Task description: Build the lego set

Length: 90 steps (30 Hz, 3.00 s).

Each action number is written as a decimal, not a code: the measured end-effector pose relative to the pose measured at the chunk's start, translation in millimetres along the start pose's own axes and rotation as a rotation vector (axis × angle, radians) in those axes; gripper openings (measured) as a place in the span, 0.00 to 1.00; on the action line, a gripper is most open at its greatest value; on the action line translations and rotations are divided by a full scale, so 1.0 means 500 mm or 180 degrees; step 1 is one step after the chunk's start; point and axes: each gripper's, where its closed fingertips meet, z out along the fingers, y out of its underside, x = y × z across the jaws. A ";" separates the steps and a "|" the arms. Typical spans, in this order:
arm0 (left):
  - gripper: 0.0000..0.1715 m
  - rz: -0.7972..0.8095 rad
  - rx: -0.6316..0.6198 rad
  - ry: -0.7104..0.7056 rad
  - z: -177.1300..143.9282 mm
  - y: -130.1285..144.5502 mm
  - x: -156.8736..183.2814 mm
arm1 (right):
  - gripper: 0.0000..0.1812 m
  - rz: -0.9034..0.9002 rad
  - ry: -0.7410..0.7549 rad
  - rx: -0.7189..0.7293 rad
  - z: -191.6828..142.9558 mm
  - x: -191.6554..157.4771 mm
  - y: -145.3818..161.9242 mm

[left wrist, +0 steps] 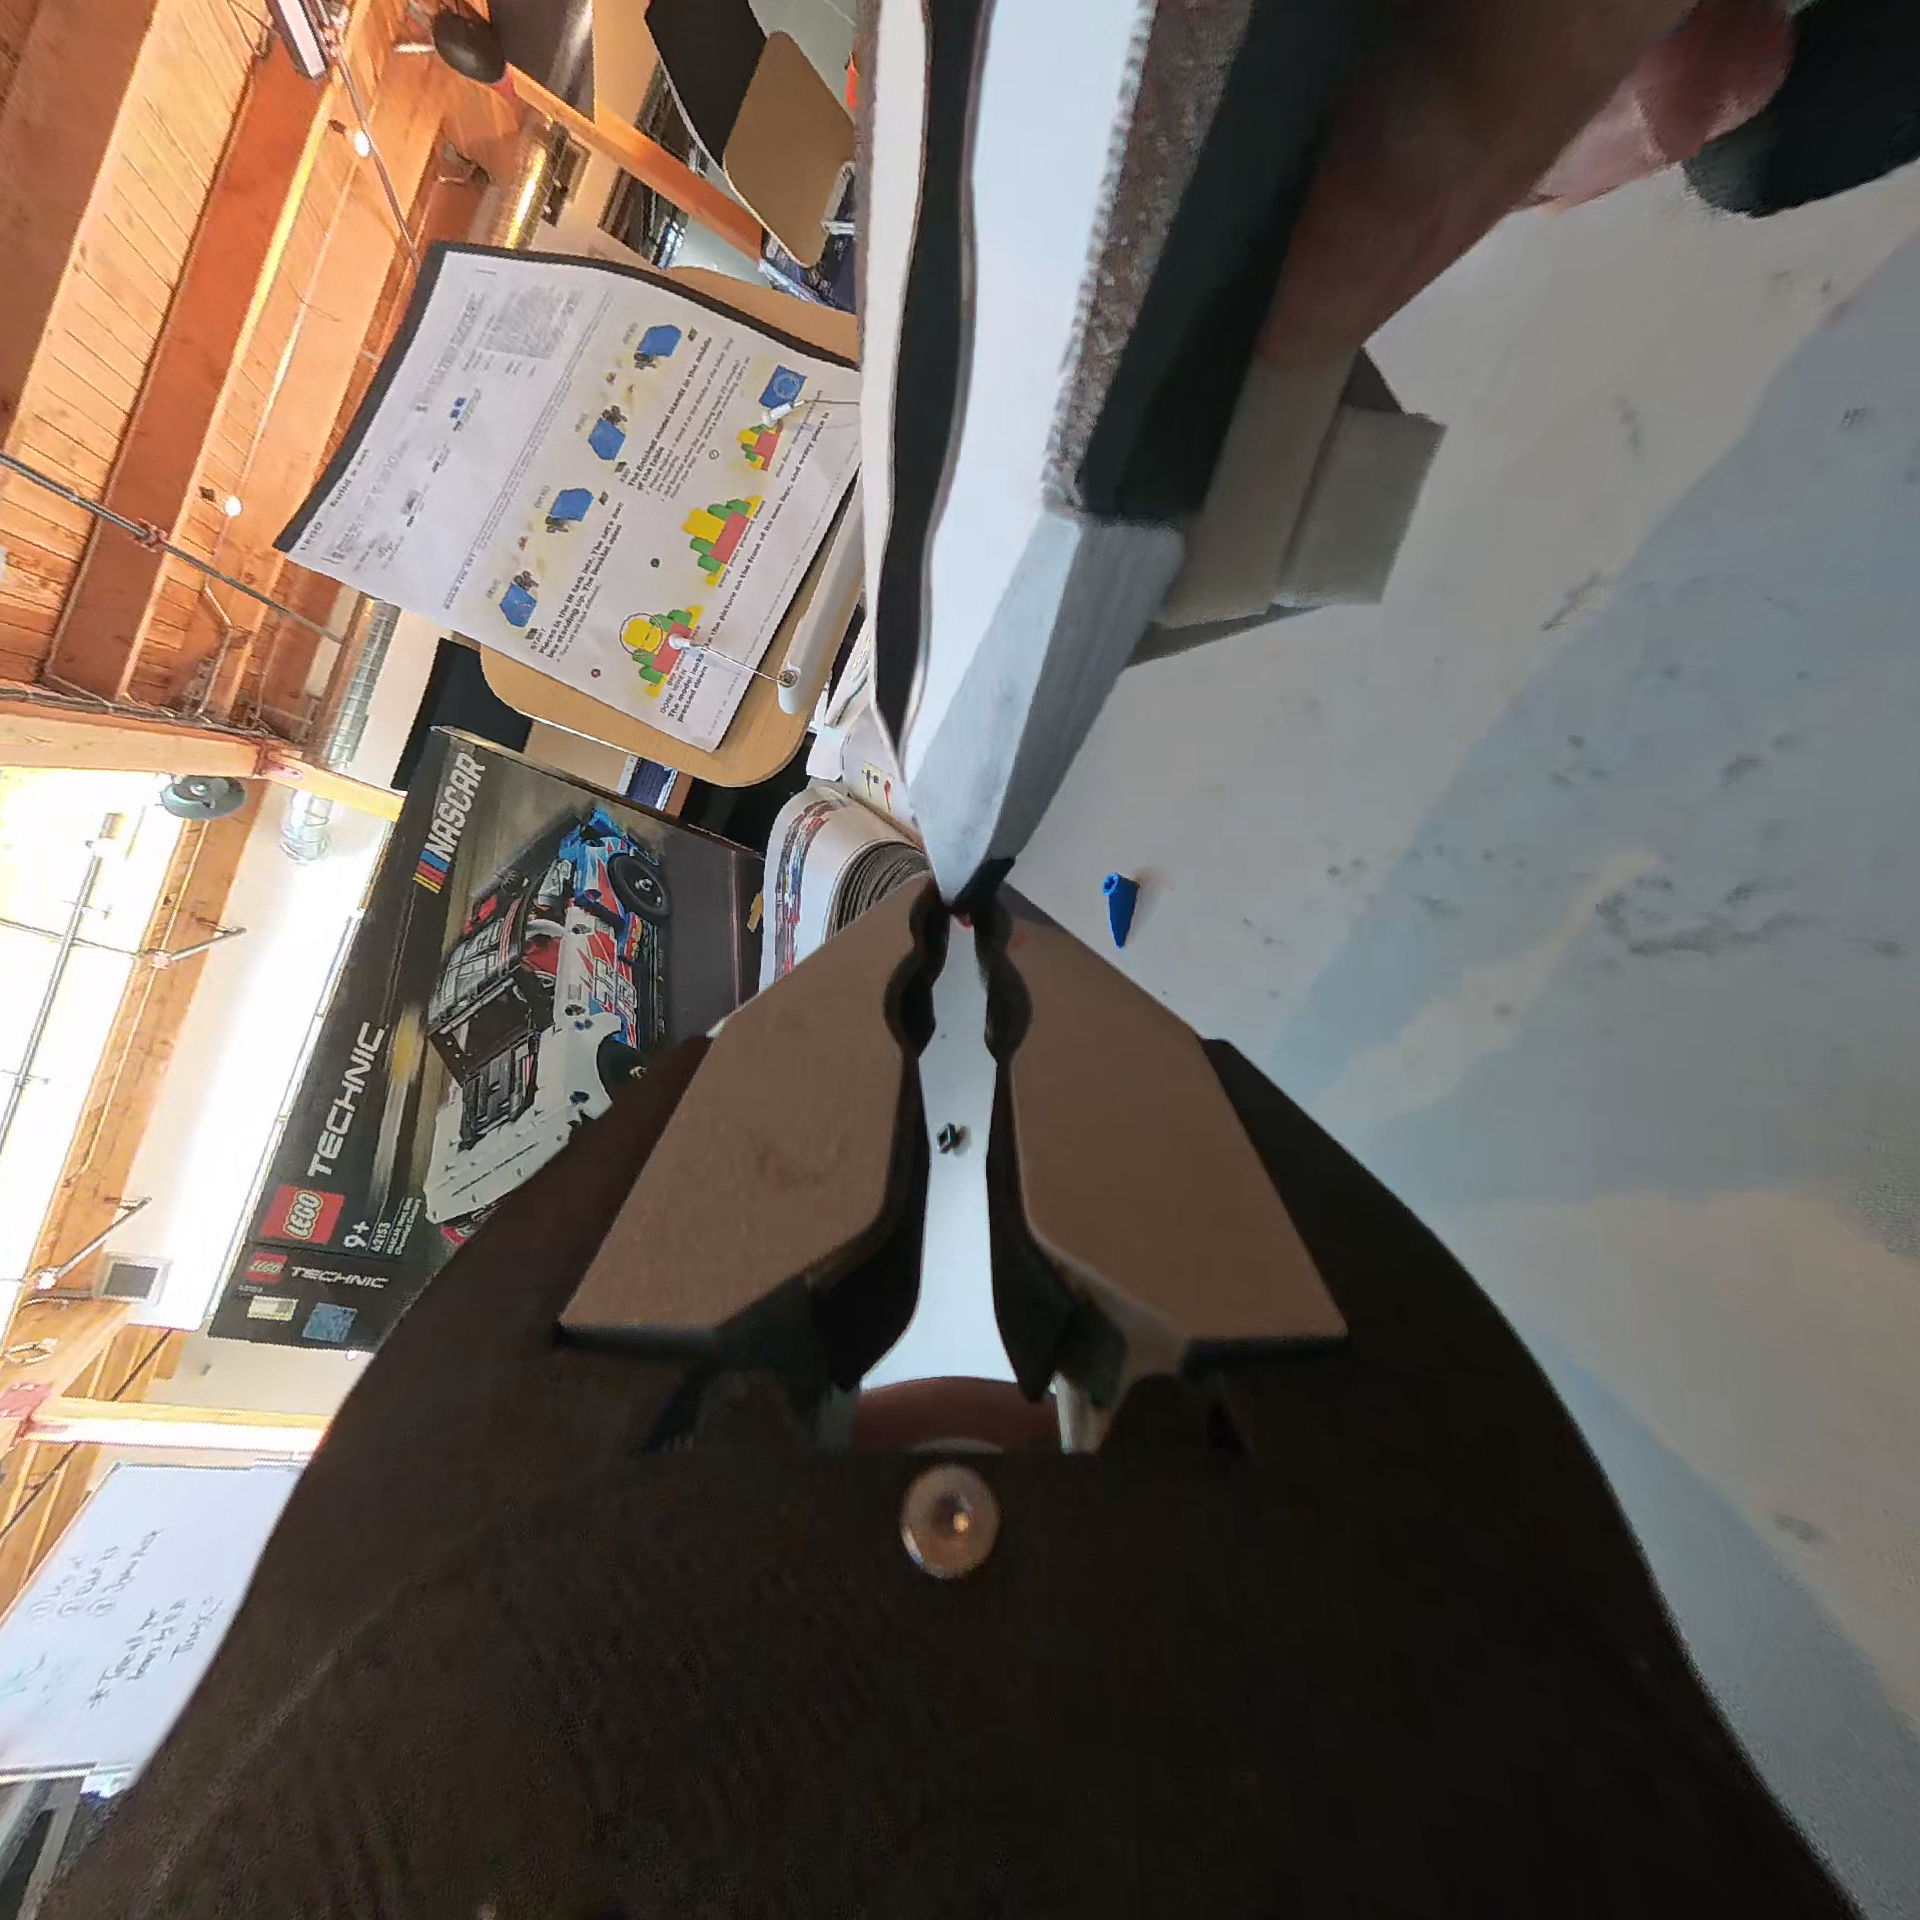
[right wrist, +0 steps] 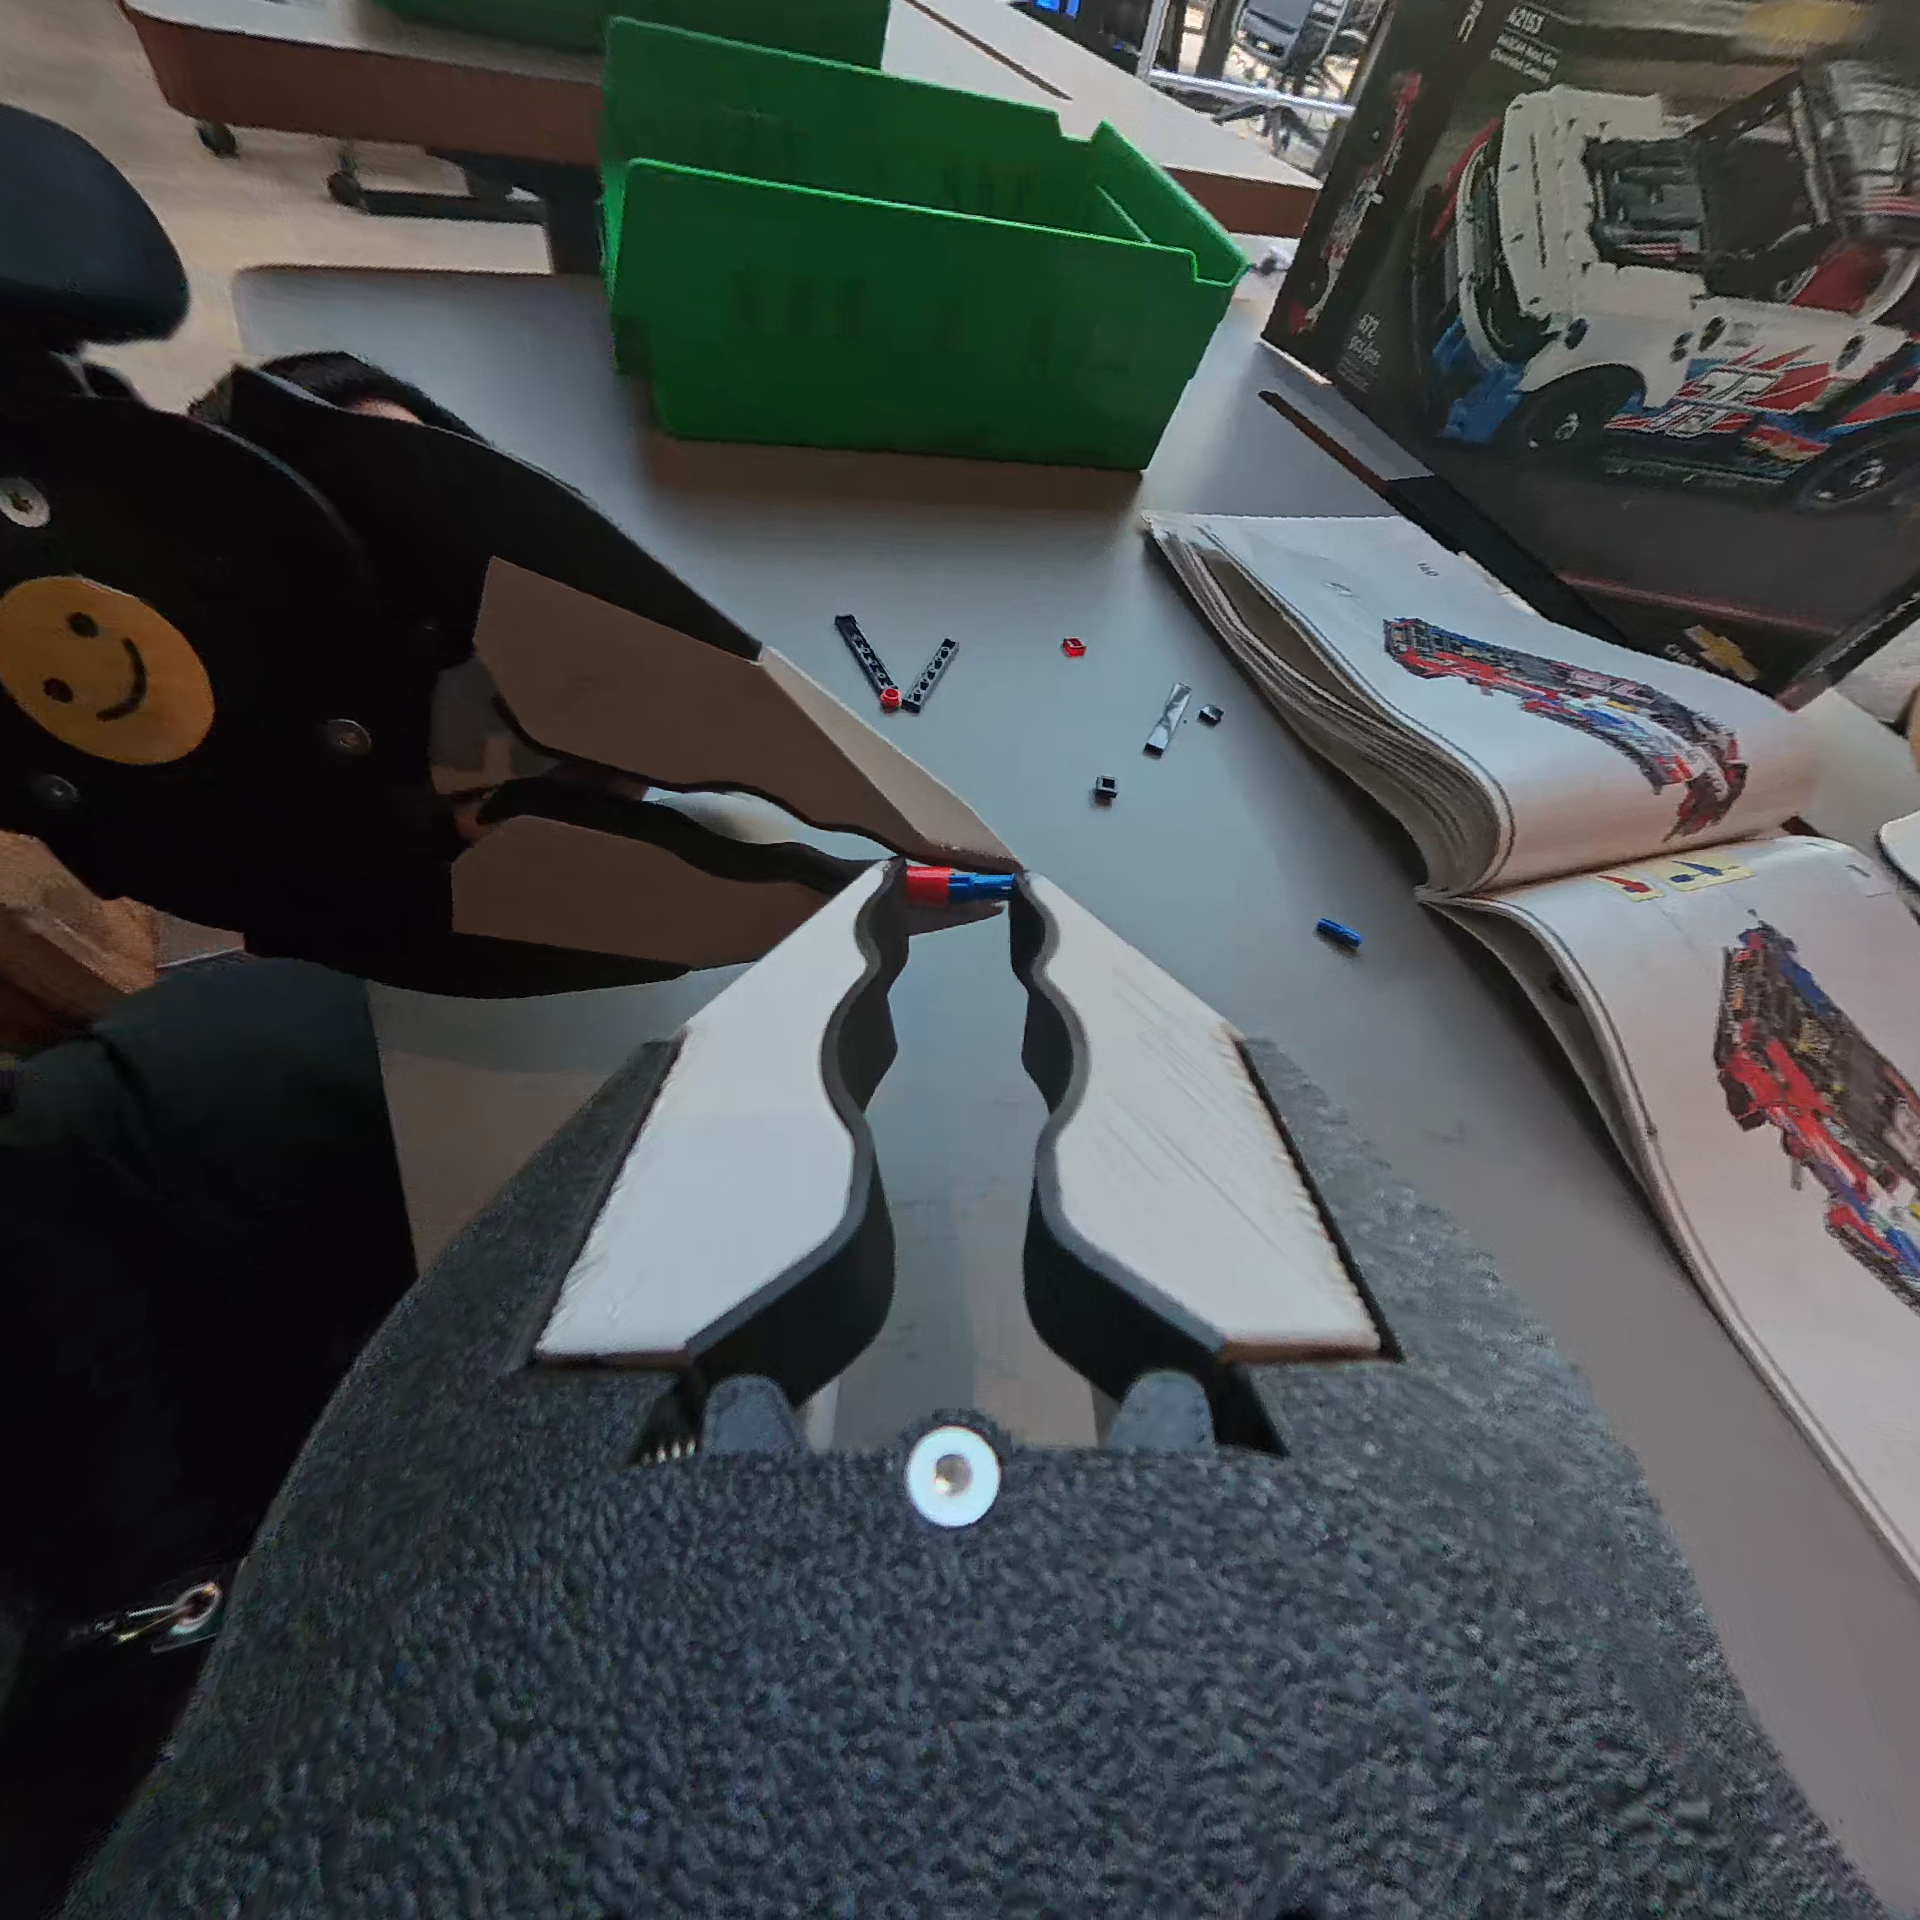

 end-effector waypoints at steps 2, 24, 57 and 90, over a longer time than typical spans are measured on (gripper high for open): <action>0.00 -0.0006 -0.0035 0.0029 0.003 0.005 0.006 | 0.10 -0.0134 0.0090 -0.0058 0.004 0.000 0.007; 0.01 -0.3078 0.1322 0.2990 -0.096 -0.103 0.055 | 0.06 0.0088 -0.1085 0.0676 -0.130 -0.032 -0.055; 0.03 -0.3312 0.0498 0.3729 -0.084 -0.040 0.118 | 0.02 0.0238 -0.1161 -0.0428 -0.043 -0.079 0.107; 0.02 -0.1537 -0.0314 0.3546 -0.095 -0.012 0.185 | 0.02 -0.0076 -0.1584 -0.0794 -0.018 -0.123 0.166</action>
